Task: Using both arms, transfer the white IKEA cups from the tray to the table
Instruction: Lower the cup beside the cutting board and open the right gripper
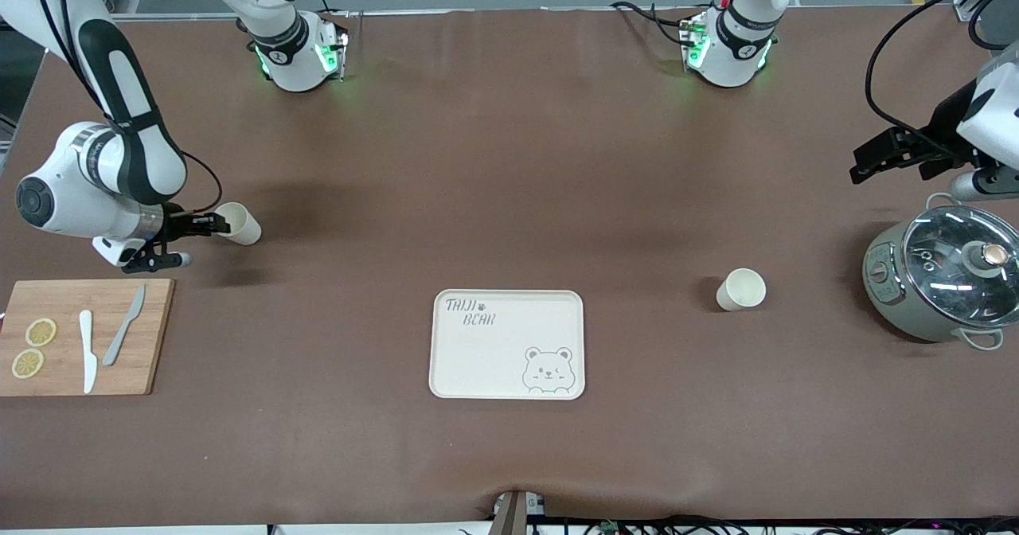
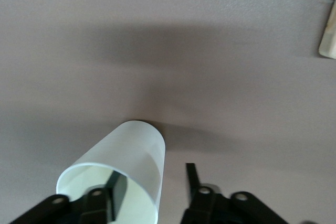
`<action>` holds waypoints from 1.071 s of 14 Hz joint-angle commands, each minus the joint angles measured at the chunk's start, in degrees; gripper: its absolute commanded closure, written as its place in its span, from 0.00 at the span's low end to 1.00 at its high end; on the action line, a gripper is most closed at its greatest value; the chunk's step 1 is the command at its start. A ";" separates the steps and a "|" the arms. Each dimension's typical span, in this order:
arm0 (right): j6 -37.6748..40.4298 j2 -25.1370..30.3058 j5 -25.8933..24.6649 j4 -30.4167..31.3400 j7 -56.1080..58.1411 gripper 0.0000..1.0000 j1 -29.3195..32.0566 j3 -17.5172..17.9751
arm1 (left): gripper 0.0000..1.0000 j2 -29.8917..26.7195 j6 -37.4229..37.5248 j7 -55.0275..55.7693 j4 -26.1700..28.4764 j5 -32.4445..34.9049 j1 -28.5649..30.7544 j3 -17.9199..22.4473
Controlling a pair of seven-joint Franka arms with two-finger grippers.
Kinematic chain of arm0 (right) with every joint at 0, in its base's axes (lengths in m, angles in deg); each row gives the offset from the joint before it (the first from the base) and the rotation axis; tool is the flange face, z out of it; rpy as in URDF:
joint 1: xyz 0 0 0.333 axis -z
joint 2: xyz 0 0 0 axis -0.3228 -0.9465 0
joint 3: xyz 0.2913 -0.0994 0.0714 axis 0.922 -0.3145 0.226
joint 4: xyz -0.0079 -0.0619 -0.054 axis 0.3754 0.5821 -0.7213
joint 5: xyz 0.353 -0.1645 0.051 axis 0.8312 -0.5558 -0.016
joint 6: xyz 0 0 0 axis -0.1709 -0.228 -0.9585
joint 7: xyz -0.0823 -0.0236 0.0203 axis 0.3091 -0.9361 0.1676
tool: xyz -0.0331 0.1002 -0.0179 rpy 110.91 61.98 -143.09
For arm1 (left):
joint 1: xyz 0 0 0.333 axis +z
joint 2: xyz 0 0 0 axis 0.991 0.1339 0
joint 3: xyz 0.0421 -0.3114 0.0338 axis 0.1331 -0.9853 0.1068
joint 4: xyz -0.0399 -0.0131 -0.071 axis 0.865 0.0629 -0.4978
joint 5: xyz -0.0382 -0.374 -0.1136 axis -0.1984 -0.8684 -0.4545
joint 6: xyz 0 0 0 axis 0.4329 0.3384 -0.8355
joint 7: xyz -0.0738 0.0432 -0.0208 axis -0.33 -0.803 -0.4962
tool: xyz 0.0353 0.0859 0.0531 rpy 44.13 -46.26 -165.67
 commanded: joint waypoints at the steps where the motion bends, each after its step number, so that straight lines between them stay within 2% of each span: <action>1: 1.86 1.97 -0.73 0.88 -0.13 0.00 1.15 1.06 | 0.00 -0.49 -0.34 -1.07 -0.36 0.19 0.35 -0.03; 4: 7.29 3.37 -0.73 -0.86 -0.13 0.00 1.06 1.06 | 0.00 -0.84 -0.34 -0.02 -0.27 0.19 0.44 -0.03; 7: 19.93 3.21 -0.64 -10.59 -0.31 0.00 0.89 1.33 | 0.00 -1.63 -0.34 0.43 0.34 0.19 0.61 -0.03; 10: 28.64 2.15 -0.29 -25.95 -0.40 0.00 -1.48 1.42 | 0.00 -1.28 -0.60 1.04 0.08 0.19 0.53 0.06; 13: 40.31 -2.14 -3.09 -44.85 -0.48 0.00 -5.08 1.33 | 0.00 -1.72 -0.34 0.95 -0.01 2.30 0.61 -0.03; 15: 43.60 -3.30 -4.76 -53.57 -0.49 0.00 -7.01 1.33 | 0.00 -1.81 -0.26 1.04 -0.01 2.30 0.53 -0.12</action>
